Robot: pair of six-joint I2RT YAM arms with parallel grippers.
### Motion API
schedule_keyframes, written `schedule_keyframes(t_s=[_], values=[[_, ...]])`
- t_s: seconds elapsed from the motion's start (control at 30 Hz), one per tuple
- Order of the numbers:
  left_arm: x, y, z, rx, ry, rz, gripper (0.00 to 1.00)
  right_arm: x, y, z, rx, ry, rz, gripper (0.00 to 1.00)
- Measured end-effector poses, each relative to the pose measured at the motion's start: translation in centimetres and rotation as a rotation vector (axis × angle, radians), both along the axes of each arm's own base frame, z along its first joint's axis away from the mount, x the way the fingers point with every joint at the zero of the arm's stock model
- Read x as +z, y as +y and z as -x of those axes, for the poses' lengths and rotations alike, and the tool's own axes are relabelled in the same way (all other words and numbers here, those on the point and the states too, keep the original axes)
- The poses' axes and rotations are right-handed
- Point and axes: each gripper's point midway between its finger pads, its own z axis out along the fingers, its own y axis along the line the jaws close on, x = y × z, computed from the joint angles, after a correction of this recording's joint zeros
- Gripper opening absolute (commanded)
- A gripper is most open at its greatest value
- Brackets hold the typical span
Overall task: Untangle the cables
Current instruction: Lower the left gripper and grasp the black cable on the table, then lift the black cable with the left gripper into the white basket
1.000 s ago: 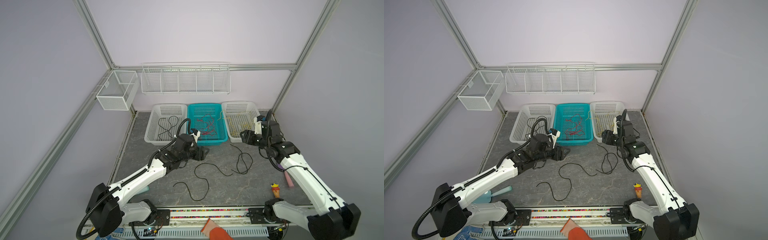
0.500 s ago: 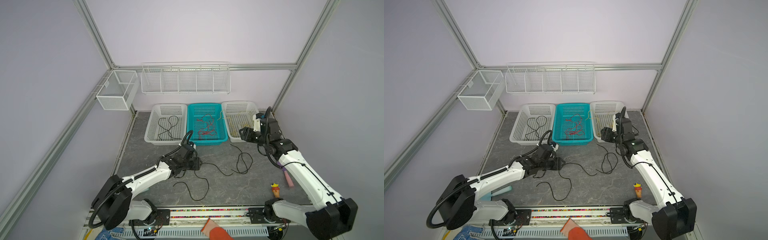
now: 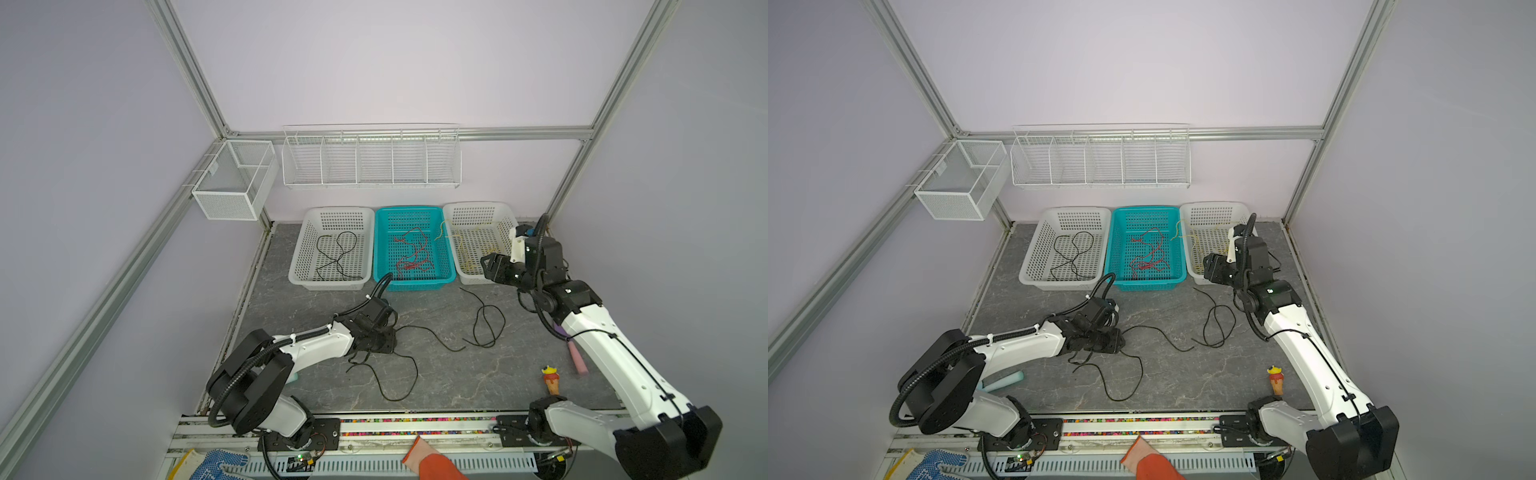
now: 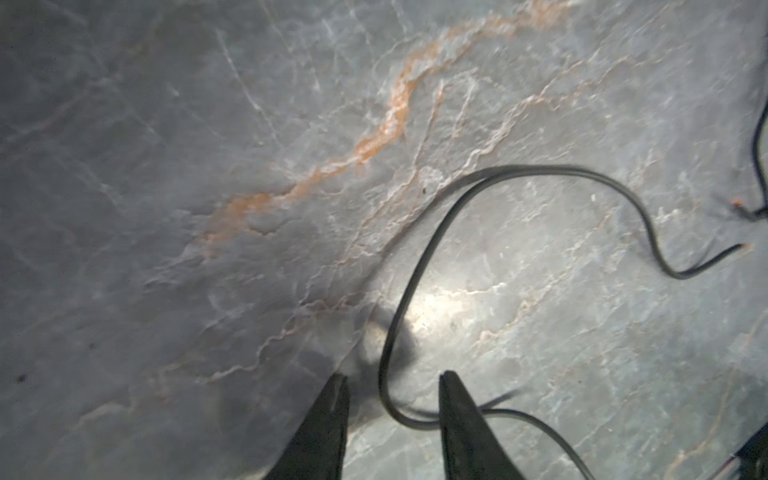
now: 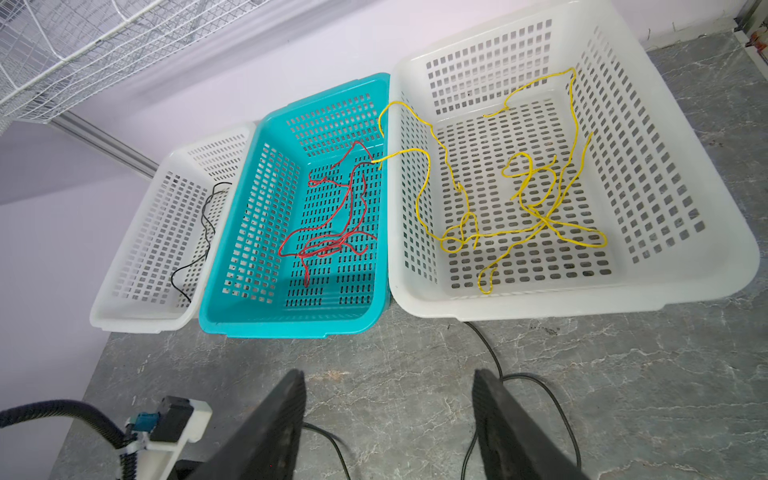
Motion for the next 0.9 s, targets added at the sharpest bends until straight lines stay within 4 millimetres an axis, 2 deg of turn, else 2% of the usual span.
schedule_keyframes(t_s=[0.1,0.3,0.43,0.5,0.57,0.63,0.77,0.8,0.9], values=[[-0.1,-0.3,-0.2,-0.005,-0.008,0.009,0.29,0.1,-0.1,0.0,-0.002,-0.003,0.001,0.67],[-0.4,-0.5,-0.5,-0.021,-0.014,-0.005,0.00,0.3,-0.2,0.4,-0.002,-0.014,-0.003,0.67],[0.2,-0.1,-0.3,-0.027,-0.018,-0.020,0.00,0.4,-0.3,0.8,-0.003,-0.021,-0.004,0.67],[1.8,0.4,-0.4,-0.024,-0.039,-0.012,0.00,0.6,-0.4,1.0,-0.006,-0.027,-0.004,0.67],[4.8,0.7,-0.9,-0.015,-0.093,0.018,0.00,0.9,-0.5,1.2,-0.008,-0.037,-0.006,0.67],[9.2,0.8,-1.7,0.001,-0.179,0.064,0.00,1.1,-0.6,1.4,-0.009,-0.046,-0.008,0.67],[20.9,1.7,-3.0,0.041,-0.438,0.194,0.00,1.2,-0.8,2.1,-0.009,-0.056,-0.011,0.67],[23.8,2.4,-3.0,0.053,-0.498,0.221,0.00,1.2,-0.8,2.2,-0.009,-0.058,-0.011,0.67],[30.5,5.3,-3.5,0.109,-0.644,0.231,0.00,1.4,-0.9,2.4,-0.009,-0.064,-0.013,0.67]])
